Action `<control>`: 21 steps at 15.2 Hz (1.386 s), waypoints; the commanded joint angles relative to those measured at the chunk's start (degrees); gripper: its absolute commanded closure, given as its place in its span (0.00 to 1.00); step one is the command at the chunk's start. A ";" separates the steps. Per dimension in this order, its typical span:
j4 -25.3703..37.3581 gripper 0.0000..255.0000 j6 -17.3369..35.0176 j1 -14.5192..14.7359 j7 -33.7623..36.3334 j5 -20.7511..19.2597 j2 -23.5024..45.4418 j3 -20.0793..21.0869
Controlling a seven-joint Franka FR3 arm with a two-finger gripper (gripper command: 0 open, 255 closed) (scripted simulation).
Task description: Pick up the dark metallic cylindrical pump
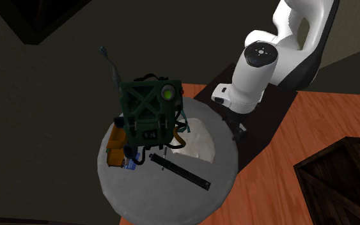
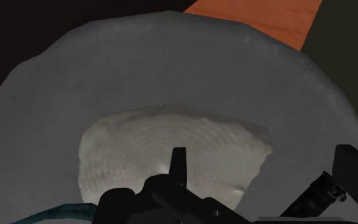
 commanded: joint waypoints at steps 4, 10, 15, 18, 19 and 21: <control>6.23 0.00 6.77 -1.29 12.44 -4.36 10.93 0.68; 15.16 0.00 12.15 -0.73 26.32 -10.33 23.25 -1.88; 23.77 0.00 14.66 0.66 36.07 -13.57 32.67 -5.63; 29.33 0.00 15.51 1.41 41.09 -14.52 38.03 -8.05; 31.24 0.00 15.70 1.62 42.64 -14.68 39.78 -8.87; 32.24 0.00 16.32 1.79 43.51 -14.83 41.22 -9.38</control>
